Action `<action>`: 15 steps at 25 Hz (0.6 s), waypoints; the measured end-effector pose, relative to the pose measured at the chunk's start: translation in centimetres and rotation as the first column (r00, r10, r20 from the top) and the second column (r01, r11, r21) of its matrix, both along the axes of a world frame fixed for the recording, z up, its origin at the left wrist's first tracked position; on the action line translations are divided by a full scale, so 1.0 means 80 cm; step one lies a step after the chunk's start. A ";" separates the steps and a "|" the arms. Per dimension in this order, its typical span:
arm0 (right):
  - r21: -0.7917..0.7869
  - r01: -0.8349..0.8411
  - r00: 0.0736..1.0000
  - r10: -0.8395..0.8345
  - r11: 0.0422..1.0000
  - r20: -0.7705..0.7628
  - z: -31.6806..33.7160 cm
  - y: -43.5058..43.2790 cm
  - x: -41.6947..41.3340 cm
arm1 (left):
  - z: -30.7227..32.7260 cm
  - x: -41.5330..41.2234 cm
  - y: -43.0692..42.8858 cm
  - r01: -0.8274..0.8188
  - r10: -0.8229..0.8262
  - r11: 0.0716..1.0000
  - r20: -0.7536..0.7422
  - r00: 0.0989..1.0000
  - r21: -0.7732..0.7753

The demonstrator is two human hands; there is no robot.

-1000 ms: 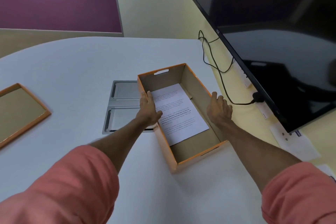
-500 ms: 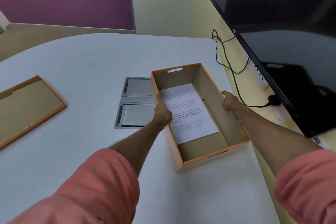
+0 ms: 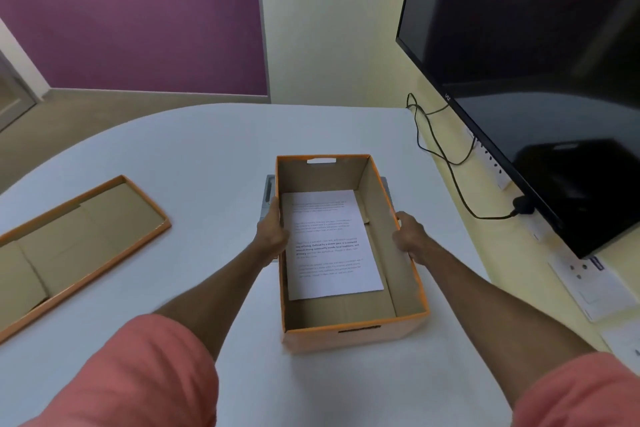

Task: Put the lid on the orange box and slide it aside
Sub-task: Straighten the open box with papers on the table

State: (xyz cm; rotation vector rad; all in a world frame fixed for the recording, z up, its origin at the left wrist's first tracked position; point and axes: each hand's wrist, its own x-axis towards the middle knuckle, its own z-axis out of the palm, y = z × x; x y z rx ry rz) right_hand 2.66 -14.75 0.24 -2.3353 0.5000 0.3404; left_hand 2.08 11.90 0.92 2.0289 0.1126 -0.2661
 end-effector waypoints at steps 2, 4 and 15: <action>0.025 0.002 1.000 -0.003 1.000 0.021 0.002 0.035 -0.023 | -0.002 -0.017 0.034 -0.035 0.035 0.999 -0.010 0.999 0.024; 0.045 0.015 1.000 -0.016 0.999 0.026 0.002 0.069 -0.046 | -0.001 -0.036 0.067 -0.079 0.080 0.997 -0.014 0.997 0.025; 0.027 0.107 0.994 -0.108 0.994 0.020 -0.007 0.214 -0.170 | -0.005 -0.136 0.207 -0.053 0.054 0.998 -0.050 0.997 0.029</action>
